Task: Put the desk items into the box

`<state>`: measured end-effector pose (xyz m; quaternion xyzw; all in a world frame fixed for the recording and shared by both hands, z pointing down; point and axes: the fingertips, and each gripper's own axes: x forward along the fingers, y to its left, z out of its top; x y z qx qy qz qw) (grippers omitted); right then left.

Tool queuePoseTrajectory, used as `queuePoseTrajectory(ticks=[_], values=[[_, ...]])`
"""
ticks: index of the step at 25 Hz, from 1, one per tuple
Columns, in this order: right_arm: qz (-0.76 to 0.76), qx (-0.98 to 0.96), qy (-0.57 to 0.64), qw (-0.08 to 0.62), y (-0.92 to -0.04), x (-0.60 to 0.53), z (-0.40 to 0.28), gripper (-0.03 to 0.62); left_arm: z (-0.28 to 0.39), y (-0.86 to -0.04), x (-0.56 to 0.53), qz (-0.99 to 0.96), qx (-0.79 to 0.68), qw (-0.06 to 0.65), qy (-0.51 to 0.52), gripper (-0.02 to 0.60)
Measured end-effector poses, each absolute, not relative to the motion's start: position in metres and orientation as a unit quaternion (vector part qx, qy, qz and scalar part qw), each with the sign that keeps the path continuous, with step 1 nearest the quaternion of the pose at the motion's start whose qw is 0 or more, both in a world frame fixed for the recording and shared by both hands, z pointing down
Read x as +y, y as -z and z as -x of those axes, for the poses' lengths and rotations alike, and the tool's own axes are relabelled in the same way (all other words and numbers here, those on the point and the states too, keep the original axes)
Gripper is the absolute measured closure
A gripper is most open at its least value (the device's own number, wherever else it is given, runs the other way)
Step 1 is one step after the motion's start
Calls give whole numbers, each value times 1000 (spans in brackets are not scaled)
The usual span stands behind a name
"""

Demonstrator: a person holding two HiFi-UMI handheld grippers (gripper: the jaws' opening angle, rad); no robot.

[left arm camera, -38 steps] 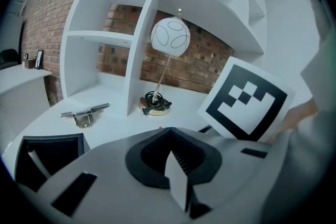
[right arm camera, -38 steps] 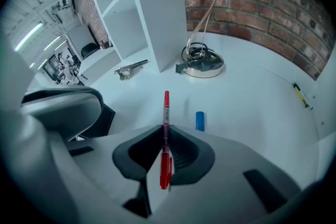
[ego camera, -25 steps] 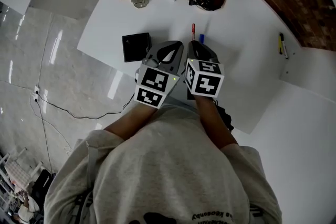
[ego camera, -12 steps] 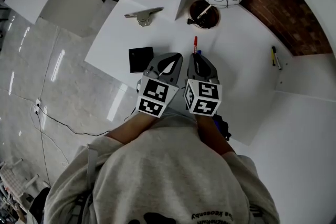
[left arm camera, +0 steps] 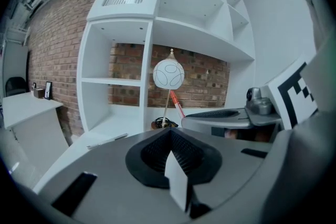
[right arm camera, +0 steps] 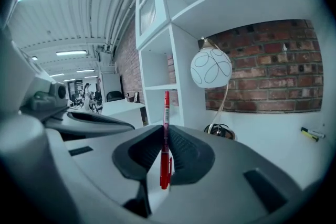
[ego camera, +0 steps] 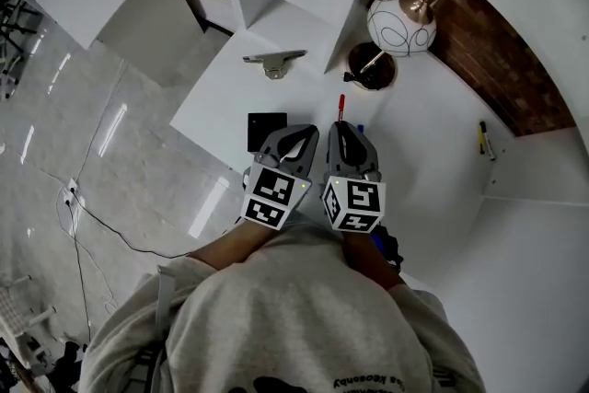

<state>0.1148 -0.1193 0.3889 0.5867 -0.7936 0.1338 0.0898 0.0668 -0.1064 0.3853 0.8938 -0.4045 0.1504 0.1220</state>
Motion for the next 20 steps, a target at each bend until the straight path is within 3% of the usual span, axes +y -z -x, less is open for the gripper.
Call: queuePoseTrajectory(ticks=[20], values=[[-466, -879, -92, 41, -374, -137, 12, 542, 49, -380, -113, -845, -500, 125, -144, 578]])
